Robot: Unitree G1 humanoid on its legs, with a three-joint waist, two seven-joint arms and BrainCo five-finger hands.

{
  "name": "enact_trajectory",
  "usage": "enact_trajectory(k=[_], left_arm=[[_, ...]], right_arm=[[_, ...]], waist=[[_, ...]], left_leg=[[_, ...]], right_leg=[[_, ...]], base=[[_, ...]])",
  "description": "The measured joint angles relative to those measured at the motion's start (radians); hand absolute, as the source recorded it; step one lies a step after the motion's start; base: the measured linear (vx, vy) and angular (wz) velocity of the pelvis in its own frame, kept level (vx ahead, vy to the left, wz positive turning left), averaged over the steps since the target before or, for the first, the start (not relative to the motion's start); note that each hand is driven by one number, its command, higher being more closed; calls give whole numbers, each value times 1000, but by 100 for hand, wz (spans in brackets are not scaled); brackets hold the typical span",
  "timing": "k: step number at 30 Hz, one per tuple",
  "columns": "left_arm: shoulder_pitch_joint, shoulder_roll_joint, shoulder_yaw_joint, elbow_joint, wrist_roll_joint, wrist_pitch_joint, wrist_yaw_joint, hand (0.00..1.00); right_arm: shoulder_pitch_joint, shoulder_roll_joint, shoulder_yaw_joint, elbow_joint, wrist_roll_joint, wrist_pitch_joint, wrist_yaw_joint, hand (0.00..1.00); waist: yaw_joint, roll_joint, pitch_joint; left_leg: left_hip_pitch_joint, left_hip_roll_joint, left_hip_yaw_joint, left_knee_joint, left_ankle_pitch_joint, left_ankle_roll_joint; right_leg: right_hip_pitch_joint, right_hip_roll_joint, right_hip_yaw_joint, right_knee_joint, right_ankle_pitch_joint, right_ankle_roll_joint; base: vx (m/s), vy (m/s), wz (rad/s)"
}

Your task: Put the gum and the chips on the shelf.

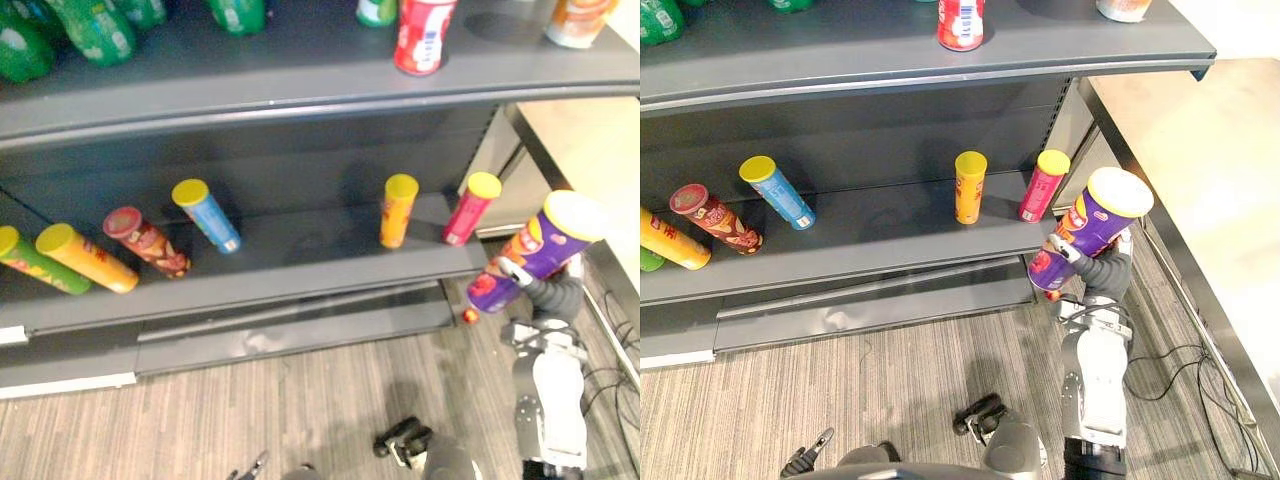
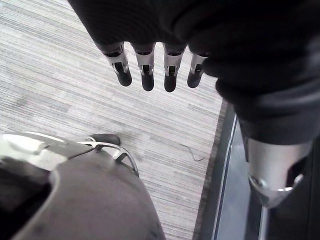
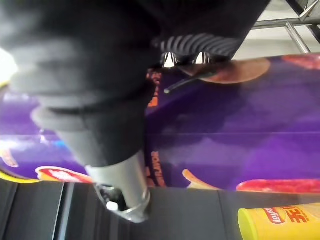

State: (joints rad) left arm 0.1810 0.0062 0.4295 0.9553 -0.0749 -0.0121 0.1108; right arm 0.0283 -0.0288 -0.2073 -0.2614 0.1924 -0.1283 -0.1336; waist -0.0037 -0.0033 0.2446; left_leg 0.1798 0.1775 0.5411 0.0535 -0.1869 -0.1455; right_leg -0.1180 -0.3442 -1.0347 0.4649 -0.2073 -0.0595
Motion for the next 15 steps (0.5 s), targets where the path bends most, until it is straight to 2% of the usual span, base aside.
enact_trajectory(k=[10, 15], left_arm=[[-1, -1, 0, -1, -1, -1, -3, 0], [0, 1, -2, -3, -27, -2, -10, 0]], right_arm=[[12, 0, 22, 0, -1, 0, 11, 100], [11, -2, 68, 0, -20, 8, 13, 100]], waist=[[6, -3, 2], [13, -5, 6]], left_leg=[[19, -9, 2, -14, 0, 0], [13, 10, 3, 67, -26, 27]], right_leg=[[10, 9, 5, -29, 23, 16], [60, 54, 4, -138, 96, 26]], base=[[8, 4, -1], [-7, 35, -4]])
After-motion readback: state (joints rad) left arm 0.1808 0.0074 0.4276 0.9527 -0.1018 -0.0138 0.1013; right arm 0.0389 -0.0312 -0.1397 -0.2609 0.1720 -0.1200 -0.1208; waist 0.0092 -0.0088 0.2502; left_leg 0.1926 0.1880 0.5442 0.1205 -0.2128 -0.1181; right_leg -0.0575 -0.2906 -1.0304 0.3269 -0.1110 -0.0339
